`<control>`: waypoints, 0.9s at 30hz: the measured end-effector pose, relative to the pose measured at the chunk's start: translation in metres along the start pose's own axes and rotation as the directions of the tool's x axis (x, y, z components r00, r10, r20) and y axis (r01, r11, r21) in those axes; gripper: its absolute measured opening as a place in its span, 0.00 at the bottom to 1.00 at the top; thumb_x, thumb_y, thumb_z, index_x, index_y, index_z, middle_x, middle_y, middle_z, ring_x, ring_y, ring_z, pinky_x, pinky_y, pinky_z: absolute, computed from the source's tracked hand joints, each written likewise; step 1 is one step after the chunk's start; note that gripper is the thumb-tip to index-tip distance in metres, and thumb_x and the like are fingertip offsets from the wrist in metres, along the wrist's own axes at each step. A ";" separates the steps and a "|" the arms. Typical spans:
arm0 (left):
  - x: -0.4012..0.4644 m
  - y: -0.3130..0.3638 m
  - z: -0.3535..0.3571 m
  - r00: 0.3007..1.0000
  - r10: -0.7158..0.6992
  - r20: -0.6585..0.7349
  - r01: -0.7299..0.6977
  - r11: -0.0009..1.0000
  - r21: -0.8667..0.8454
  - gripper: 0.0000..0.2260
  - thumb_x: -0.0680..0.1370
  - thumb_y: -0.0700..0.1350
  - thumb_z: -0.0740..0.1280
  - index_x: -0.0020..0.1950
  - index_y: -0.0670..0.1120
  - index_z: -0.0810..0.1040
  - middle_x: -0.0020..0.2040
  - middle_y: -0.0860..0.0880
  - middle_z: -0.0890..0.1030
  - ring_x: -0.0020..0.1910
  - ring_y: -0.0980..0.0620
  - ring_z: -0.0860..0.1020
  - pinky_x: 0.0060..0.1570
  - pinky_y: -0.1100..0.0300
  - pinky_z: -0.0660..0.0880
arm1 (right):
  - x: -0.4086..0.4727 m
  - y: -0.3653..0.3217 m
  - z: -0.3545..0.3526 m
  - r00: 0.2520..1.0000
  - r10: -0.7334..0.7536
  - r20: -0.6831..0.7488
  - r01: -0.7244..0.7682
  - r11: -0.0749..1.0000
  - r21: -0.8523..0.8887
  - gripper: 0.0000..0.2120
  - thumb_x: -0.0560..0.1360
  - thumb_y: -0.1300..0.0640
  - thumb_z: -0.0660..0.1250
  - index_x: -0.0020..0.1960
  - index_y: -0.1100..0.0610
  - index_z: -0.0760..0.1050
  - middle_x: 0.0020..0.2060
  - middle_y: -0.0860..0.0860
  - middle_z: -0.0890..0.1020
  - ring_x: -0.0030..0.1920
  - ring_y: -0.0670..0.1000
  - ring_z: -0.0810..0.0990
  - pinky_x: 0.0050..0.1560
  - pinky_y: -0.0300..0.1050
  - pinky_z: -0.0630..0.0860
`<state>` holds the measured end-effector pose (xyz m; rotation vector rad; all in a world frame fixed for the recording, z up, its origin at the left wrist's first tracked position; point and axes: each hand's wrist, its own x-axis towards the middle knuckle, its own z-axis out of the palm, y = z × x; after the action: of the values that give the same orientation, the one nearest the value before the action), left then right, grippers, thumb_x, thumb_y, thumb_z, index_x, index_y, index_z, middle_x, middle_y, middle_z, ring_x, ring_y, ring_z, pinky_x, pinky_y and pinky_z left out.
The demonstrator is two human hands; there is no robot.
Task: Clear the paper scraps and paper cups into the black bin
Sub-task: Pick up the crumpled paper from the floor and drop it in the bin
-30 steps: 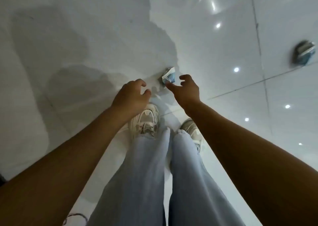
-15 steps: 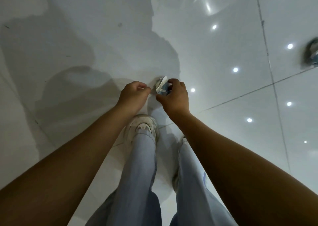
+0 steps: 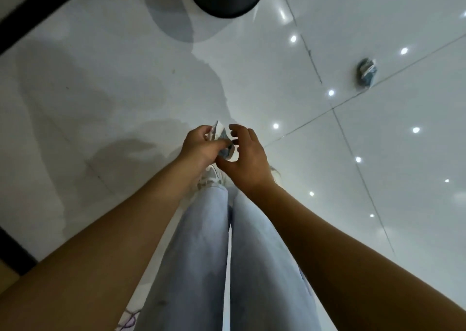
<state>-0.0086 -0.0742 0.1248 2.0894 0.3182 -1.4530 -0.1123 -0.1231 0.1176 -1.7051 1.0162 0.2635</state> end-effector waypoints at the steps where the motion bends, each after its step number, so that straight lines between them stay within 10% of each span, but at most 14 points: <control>1: -0.012 0.009 -0.002 1.000 0.004 -0.008 -0.004 1.000 0.004 0.16 0.71 0.40 0.73 0.58 0.44 0.77 0.53 0.44 0.81 0.52 0.44 0.81 0.52 0.50 0.79 | -0.008 -0.010 -0.012 1.000 0.006 -0.008 -0.006 1.000 0.005 0.34 0.70 0.55 0.76 0.71 0.57 0.66 0.64 0.53 0.73 0.61 0.52 0.75 0.56 0.39 0.72; 14: -0.117 0.144 0.001 0.974 0.228 -0.022 -0.218 0.953 0.210 0.09 0.72 0.39 0.72 0.48 0.47 0.75 0.45 0.47 0.79 0.43 0.47 0.78 0.47 0.53 0.78 | -0.051 -0.055 -0.188 0.890 0.341 -0.303 -0.324 0.940 0.107 0.26 0.75 0.53 0.70 0.70 0.54 0.66 0.66 0.52 0.72 0.64 0.52 0.73 0.59 0.45 0.71; 27: -0.079 0.243 0.167 0.982 0.186 0.039 -0.190 0.951 0.246 0.14 0.73 0.40 0.72 0.57 0.45 0.76 0.54 0.44 0.79 0.52 0.44 0.79 0.56 0.47 0.78 | 0.019 0.042 -0.330 0.832 0.455 -0.316 -0.434 0.890 0.139 0.26 0.75 0.54 0.68 0.70 0.54 0.65 0.66 0.52 0.70 0.66 0.53 0.69 0.54 0.41 0.65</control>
<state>-0.0489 -0.3568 0.2321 2.2328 -0.0739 -1.4541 -0.2310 -0.4212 0.2073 -1.4646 1.6702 0.2352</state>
